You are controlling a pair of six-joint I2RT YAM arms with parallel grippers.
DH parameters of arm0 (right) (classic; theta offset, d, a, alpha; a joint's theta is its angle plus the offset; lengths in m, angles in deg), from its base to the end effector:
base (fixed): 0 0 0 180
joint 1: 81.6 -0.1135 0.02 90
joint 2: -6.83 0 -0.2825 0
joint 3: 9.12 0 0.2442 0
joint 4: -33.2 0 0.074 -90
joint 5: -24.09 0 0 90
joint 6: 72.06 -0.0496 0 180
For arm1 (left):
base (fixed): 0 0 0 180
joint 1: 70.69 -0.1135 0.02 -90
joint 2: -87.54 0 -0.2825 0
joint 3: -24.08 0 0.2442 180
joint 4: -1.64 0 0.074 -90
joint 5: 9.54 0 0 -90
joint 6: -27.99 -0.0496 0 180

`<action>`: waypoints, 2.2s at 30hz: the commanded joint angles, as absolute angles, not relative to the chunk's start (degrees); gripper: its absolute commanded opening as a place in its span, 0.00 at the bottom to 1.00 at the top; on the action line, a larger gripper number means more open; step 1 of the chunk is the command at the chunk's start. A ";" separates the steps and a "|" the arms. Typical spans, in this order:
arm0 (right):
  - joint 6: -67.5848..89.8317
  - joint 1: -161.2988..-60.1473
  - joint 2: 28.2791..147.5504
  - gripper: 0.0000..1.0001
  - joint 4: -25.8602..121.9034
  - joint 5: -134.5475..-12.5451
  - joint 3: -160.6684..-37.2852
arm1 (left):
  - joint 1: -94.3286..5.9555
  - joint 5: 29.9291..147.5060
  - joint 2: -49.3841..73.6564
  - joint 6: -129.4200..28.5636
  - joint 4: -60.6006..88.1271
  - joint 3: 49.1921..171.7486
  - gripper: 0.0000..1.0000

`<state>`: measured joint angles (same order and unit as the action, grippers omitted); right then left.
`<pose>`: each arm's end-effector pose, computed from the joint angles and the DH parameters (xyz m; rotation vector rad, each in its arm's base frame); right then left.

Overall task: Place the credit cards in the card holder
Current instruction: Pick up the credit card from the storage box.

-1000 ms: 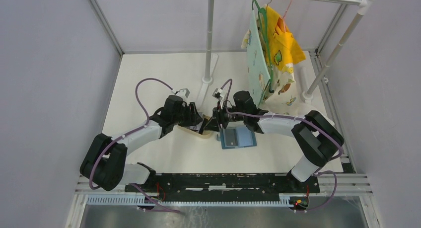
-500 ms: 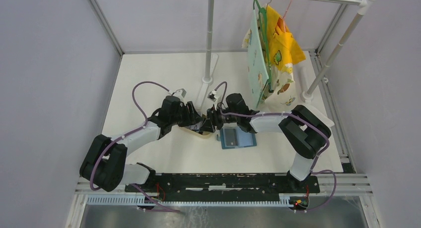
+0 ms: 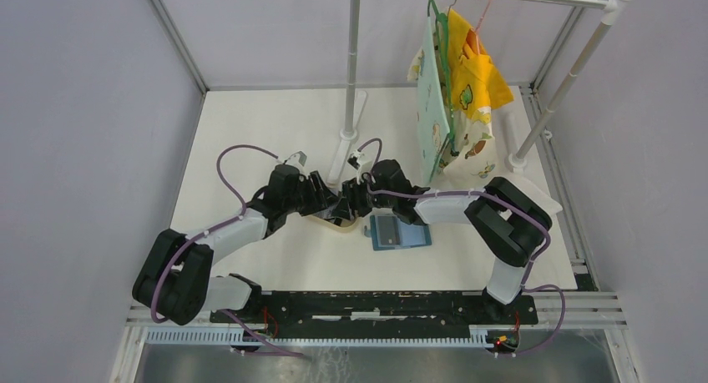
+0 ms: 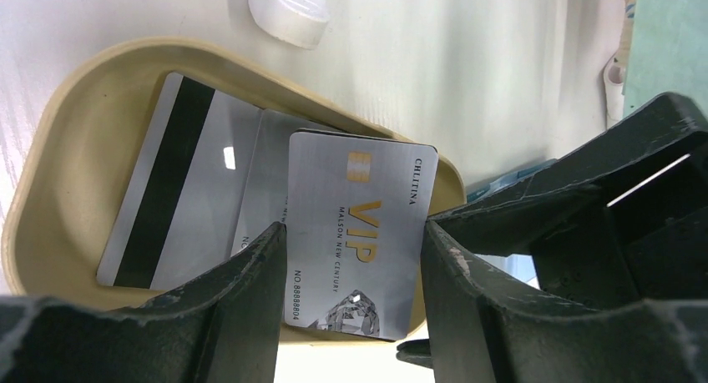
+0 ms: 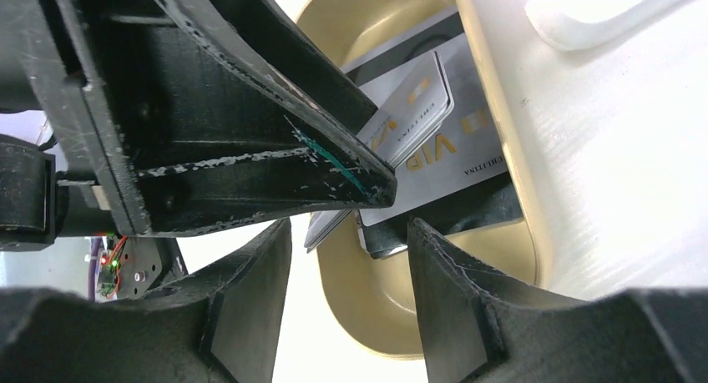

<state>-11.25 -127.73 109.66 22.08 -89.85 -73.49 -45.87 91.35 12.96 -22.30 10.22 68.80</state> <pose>0.2488 0.2879 0.1823 -0.6115 2.1577 1.2006 0.2255 -0.1146 0.1880 -0.1977 2.3497 -0.7972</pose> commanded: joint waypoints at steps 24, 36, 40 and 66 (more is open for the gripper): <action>-17.02 -129.94 112.65 0.43 18.27 -85.28 -76.08 | -45.95 89.43 18.72 -5.64 -2.33 61.43 0.17; -21.47 -128.88 113.96 0.29 11.62 -90.25 -73.96 | -45.44 94.47 14.25 -6.31 -5.70 62.24 0.20; -21.59 -128.71 114.08 0.25 12.44 -89.27 -73.50 | -45.46 94.43 14.36 -6.33 -5.75 62.22 0.27; -21.11 -126.95 109.99 0.32 9.60 -90.53 -68.63 | -45.44 94.33 12.19 -8.42 -4.22 64.34 0.56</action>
<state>-21.77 -127.53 112.85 12.68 -89.87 -69.19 -45.50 93.12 12.65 -7.33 -2.83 61.72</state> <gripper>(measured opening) 0.315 0.606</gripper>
